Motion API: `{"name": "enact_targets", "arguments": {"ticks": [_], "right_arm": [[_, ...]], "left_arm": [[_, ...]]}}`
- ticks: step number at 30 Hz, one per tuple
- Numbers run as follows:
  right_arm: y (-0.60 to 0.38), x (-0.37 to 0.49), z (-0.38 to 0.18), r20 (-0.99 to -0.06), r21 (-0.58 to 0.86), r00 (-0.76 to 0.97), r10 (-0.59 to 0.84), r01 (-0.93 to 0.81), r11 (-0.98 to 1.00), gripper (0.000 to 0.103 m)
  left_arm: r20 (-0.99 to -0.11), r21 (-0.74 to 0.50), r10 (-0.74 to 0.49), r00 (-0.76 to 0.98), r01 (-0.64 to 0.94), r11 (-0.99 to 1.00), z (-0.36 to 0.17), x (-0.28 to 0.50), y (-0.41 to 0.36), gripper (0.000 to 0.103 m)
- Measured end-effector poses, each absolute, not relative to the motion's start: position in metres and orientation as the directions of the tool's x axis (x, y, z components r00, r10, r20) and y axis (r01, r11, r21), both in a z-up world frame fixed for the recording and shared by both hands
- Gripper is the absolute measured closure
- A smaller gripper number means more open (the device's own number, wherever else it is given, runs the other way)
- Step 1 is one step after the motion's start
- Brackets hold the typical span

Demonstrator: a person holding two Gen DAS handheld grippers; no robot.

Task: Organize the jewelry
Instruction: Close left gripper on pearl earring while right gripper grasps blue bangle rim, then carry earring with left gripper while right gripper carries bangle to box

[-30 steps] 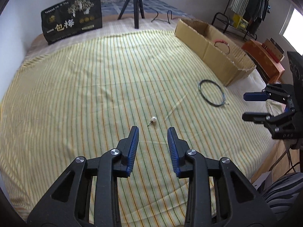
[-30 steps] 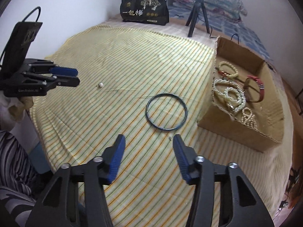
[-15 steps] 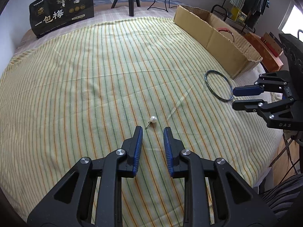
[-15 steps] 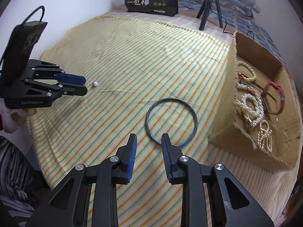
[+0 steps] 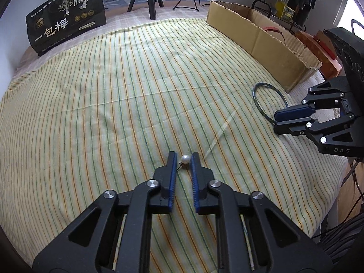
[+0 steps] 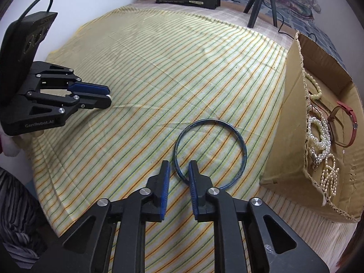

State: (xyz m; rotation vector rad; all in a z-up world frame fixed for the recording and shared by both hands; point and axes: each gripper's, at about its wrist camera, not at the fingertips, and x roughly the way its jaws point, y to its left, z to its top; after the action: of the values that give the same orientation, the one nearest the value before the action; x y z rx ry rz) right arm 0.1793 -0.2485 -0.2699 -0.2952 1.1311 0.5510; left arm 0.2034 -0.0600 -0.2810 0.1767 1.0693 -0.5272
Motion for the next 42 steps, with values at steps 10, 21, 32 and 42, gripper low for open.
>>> {"name": "enact_targets", "arguments": {"ticks": [10, 21, 32, 42], "right_arm": [[-0.245, 0.179, -0.26, -0.903, 0.069, 0.321, 0.285, -0.548, 0.834, 0.1], [-0.257, 0.155, -0.215, -0.849, 0.09, 0.413, 0.329, -0.501, 0.861, 0.101], [-0.273, 0.138, -0.188, -0.825, 0.056, 0.477, 0.303, -0.465, 0.884, 0.101], [-0.305, 0.123, -0.16, -0.786, 0.051, 0.549, 0.284, -0.4, 0.915, 0.101]], "left_arm": [[-0.86, -0.12, -0.327, 0.391, 0.467, 0.876, -0.275, 0.199, -0.055, 0.096], [-0.826, -0.136, -0.346, 0.446, 0.437, 0.889, -0.24, 0.183, -0.034, 0.096], [-0.797, -0.139, -0.37, 0.477, 0.45, 0.882, -0.21, 0.168, -0.037, 0.096], [-0.772, -0.148, -0.402, 0.492, 0.476, 0.867, -0.187, 0.167, -0.052, 0.096]]}}
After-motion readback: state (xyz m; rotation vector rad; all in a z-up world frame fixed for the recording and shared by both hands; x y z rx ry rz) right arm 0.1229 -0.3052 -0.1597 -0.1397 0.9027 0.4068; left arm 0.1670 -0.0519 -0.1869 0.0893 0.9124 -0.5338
